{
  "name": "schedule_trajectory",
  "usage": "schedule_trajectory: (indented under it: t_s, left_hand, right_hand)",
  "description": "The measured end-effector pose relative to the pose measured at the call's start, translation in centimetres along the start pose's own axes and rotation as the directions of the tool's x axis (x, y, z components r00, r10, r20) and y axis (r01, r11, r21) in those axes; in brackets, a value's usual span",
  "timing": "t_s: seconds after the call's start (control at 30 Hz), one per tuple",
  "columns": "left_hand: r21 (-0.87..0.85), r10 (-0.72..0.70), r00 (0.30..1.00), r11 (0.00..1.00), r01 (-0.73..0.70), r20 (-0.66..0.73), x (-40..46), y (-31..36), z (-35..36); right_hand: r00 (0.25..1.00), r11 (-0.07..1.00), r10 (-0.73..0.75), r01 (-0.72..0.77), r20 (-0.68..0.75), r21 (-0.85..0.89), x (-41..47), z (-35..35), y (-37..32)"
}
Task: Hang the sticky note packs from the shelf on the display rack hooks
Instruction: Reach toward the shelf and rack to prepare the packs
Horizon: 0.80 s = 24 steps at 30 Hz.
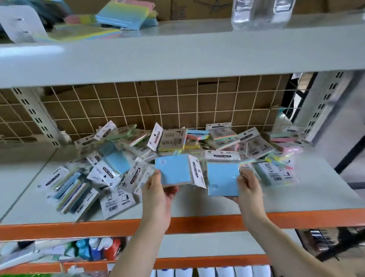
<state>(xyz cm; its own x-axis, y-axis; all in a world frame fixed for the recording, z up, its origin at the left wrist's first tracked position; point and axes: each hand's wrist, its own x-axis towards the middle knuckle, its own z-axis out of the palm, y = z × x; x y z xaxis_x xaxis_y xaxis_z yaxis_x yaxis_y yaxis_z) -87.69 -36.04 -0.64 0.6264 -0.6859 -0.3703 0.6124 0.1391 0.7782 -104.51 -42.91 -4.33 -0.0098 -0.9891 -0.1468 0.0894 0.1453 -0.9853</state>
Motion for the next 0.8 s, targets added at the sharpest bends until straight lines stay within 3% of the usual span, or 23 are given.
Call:
schedule_trajectory:
  t_s: [0.13,0.3,0.5,0.67,0.8]
  left_hand:
    - [-0.099,-0.169,0.975,0.978,0.184,0.146,-0.7,-1.7,2.7]
    - [-0.065,-0.252,0.899,0.954,0.294,0.359,-2.7,-4.6,6.5]
    - [0.171,-0.282,0.821,0.959,0.226,0.497,-7.5,-8.9,11.4]
    - [0.351,-0.35,0.752,0.921,0.167,0.558,-12.9,-12.9,15.1]
    - [0.434,-0.409,0.662,0.89,0.137,0.629,-16.5,-15.8,17.3]
  right_hand:
    - [0.964,0.918,0.262,-0.233,-0.052,0.322,0.8,-3.0,-1.8]
    - [0.937,0.846,0.345,-0.285,-0.054,0.451,0.9,-8.0,-4.3]
    - [0.966,0.839,0.259,-0.237,0.024,0.49,0.1,-14.6,-6.7]
    - [0.978,0.951,0.118,-0.062,-0.171,0.304,-1.8,-19.9,-7.4]
    - [0.967,0.973,0.005,0.055,-0.256,0.225,-3.2,-24.9,-7.9]
